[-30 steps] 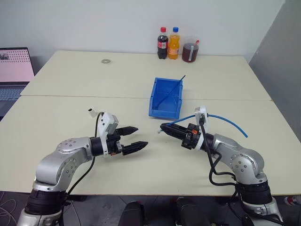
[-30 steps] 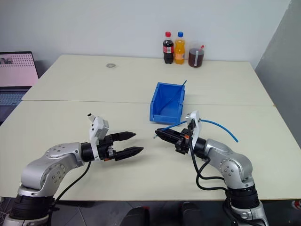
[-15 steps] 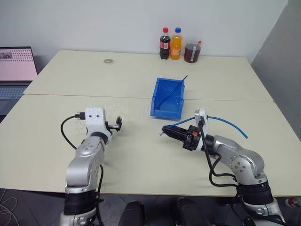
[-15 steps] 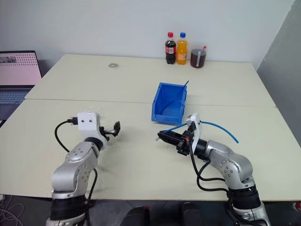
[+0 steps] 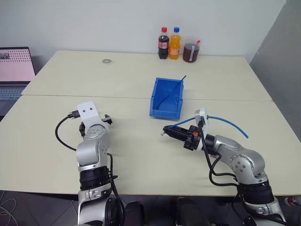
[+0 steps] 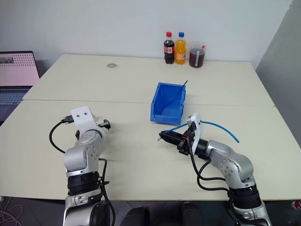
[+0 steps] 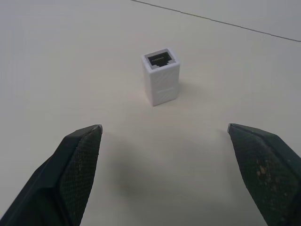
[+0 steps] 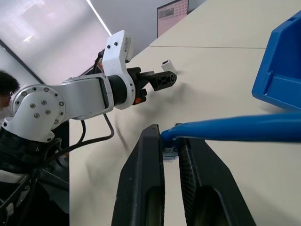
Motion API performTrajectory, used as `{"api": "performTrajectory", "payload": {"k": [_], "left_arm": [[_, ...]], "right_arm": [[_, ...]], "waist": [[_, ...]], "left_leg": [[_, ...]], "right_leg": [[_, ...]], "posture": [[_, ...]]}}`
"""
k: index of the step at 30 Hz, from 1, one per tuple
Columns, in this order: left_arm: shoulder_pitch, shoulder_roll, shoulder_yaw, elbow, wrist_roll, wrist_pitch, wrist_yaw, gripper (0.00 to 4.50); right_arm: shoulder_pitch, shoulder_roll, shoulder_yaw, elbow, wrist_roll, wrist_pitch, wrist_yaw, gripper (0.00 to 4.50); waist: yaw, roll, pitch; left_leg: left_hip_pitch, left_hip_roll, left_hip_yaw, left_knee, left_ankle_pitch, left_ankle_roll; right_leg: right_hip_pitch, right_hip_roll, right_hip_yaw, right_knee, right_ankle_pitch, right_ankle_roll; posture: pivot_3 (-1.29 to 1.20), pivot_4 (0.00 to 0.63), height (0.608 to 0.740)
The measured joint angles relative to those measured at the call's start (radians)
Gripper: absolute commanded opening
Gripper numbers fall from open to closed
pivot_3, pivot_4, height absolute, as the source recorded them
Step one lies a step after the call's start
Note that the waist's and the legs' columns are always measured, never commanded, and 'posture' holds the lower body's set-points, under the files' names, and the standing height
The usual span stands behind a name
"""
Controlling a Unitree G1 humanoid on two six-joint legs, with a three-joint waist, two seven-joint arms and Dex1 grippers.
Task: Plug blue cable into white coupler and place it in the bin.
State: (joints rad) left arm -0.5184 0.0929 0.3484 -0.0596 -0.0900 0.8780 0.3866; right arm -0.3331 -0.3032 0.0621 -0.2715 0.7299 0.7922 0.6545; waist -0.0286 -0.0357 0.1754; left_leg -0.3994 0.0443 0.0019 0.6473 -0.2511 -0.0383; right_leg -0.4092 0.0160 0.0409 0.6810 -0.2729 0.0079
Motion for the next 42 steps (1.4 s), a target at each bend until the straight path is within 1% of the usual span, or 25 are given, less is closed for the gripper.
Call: {"api": "performTrajectory", "payload": {"k": [7, 12, 20, 26, 27, 37, 39, 42], "left_arm": [[-0.085, 0.005, 0.049, 0.111, 0.013, -0.014, 0.047, 4.50], [-0.120, 0.027, 0.052, 0.206, 0.014, -0.047, 0.039, 4.50], [-0.189, 0.073, 0.052, 0.355, 0.014, -0.143, 0.031, 4.50], [-0.200, 0.081, 0.052, 0.410, 0.014, -0.173, 0.017, 4.50], [-0.200, 0.082, 0.052, 0.416, 0.014, -0.177, 0.017, 4.14], [-0.204, 0.096, 0.051, 0.456, 0.014, -0.215, 0.015, 1.93], [-0.204, 0.099, 0.051, 0.459, 0.014, -0.222, 0.015, 1.58], [-0.204, 0.101, 0.050, 0.461, 0.014, -0.231, 0.013, 0.80]], "right_arm": [[0.004, -0.001, -0.001, -0.003, -0.001, 0.000, -0.002, 0.14], [0.004, -0.002, -0.001, -0.006, -0.001, 0.000, -0.002, 0.14], [0.004, -0.001, -0.001, -0.007, -0.002, 0.000, -0.003, 0.14], [0.004, -0.001, -0.001, -0.007, -0.002, 0.000, -0.003, 0.14], [0.004, -0.001, -0.001, -0.007, -0.002, 0.000, -0.004, 0.14], [0.004, -0.002, -0.001, -0.007, -0.002, 0.000, -0.005, 0.14], [0.004, -0.001, -0.001, -0.007, -0.002, 0.000, -0.005, 0.14], [0.005, -0.001, -0.001, -0.007, -0.002, 0.000, -0.005, 0.14]], "waist": [[0.000, 0.000, 0.000], [0.000, 0.000, 0.000], [0.000, 0.000, 0.000], [0.000, 0.000, 0.000], [0.000, 0.000, 0.000], [0.000, 0.000, 0.000], [0.000, 0.000, 0.000], [0.000, 0.000, 0.000]], "left_leg": [[0.000, -0.001, 0.000, 0.000, 0.000, 0.000], [0.000, -0.001, 0.000, 0.000, 0.000, 0.000], [0.000, -0.001, 0.001, 0.000, 0.000, 0.000], [0.000, -0.001, 0.001, 0.000, 0.000, -0.001], [0.000, -0.001, 0.001, 0.000, 0.000, -0.001], [0.000, -0.001, 0.001, 0.000, 0.000, -0.001], [0.000, -0.001, 0.001, 0.000, 0.000, -0.001], [0.000, 0.000, 0.001, 0.000, 0.000, -0.001]], "right_leg": [[0.000, 0.000, 0.000, 0.000, 0.000, 0.000], [0.000, 0.000, 0.000, 0.000, 0.002, -0.003], [0.000, 0.000, -0.001, 0.000, 0.002, -0.003], [0.000, 0.000, -0.001, 0.000, 0.003, -0.003], [0.000, 0.000, -0.001, 0.000, 0.003, -0.003], [0.000, -0.001, -0.001, 0.000, 0.003, -0.003], [0.000, -0.001, -0.001, 0.000, 0.003, -0.003], [0.000, -0.001, -0.001, 0.000, 0.003, -0.003]], "posture": [[0.00, 0.150, 0.740], [0.00, 0.150, 0.740], [0.00, 0.150, 0.740], [0.00, 0.150, 0.740], [0.00, 0.150, 0.740], [0.00, 0.150, 0.740], [0.00, 0.150, 0.740], [0.00, 0.150, 0.740]]}}
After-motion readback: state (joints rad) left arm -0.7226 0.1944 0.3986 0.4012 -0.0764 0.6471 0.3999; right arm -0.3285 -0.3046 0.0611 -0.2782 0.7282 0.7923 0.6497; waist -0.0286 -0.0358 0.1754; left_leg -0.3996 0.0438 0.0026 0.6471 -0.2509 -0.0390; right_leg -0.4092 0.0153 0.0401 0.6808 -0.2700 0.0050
